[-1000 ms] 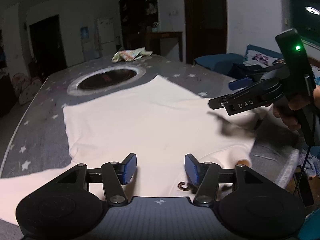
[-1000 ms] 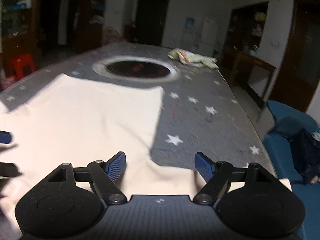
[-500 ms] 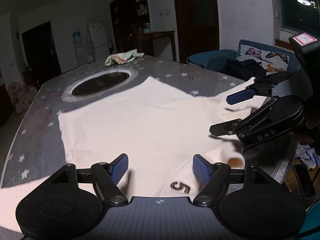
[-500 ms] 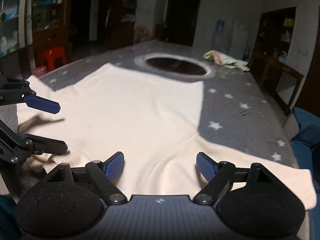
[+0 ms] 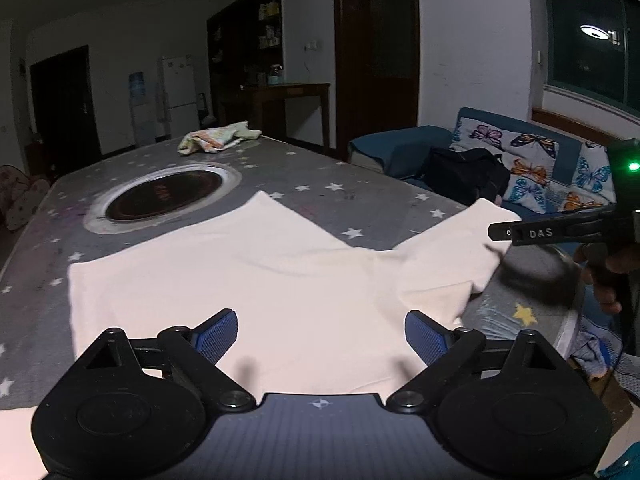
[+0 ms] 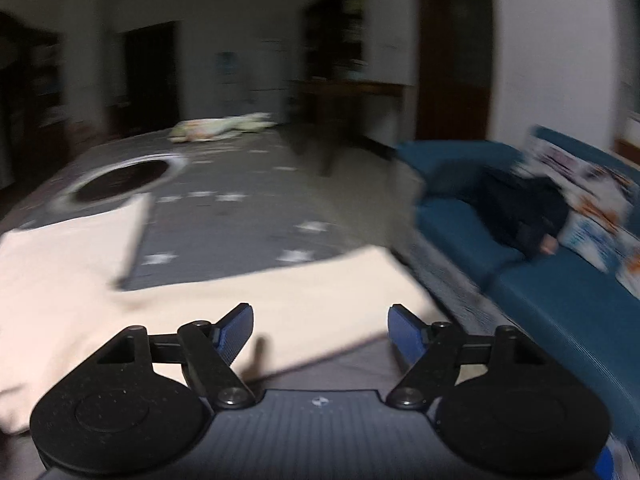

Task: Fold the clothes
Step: 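Grasp the sleeve cuff with the right gripper and lift it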

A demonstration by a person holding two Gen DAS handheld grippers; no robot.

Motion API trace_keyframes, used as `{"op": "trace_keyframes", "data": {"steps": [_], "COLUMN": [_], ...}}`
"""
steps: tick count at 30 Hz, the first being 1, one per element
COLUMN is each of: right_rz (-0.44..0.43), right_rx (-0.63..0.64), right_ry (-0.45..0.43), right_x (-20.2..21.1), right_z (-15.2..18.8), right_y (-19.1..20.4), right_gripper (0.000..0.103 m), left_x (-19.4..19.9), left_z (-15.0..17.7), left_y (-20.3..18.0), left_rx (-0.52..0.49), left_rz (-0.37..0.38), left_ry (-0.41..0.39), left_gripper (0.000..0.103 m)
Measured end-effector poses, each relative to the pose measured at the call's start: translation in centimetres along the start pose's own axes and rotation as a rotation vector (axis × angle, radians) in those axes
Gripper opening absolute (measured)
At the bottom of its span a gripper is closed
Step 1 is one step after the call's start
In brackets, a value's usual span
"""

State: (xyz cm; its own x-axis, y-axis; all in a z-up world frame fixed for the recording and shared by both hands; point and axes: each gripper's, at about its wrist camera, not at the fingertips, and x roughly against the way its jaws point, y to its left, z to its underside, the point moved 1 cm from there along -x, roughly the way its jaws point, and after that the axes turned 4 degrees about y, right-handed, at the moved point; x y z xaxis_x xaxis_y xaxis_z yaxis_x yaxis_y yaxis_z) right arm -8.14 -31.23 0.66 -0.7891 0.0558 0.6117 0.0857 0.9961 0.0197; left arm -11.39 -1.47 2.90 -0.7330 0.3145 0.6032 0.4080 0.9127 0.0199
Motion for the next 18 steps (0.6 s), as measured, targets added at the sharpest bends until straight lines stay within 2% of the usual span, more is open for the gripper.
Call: {"op": "trace_keyframes", "data": {"steps": [3,8,12,16,18], "right_rz": [0.045,0.041,0.019,0.029,0.028], "right_rx": [-0.075,-0.139,-0.171,-0.167,-0.159], "right_ry": [0.030,0.034,0.031,0.020,0.017], "right_x": [-1.2,-2.3,-3.1,-3.4,-3.5], "right_z": [0.1,0.0,-0.5,-1.0,-1.3], "right_y": [-2.1,-3.9,-4.6,-4.7,-4.7], "right_gripper": [0.065,0.059,0.043,0.015,0.012], "left_x": [-0.3,-0.7,-1.0,-1.2,-1.4], "left_z": [0.0,0.3,0.4,0.4,0.5], "left_y": [-0.5,-0.9,-1.3,-1.5,-1.6], "left_rx": [-0.006,-0.014,-0.022,-0.030,-0.035], "left_rz": [0.016,0.026,0.028,0.033,0.038], "left_ry": [0.010,0.031,0.040,0.049,0.055], "left_gripper": [0.093,0.093,0.095,0.095,0.095]}}
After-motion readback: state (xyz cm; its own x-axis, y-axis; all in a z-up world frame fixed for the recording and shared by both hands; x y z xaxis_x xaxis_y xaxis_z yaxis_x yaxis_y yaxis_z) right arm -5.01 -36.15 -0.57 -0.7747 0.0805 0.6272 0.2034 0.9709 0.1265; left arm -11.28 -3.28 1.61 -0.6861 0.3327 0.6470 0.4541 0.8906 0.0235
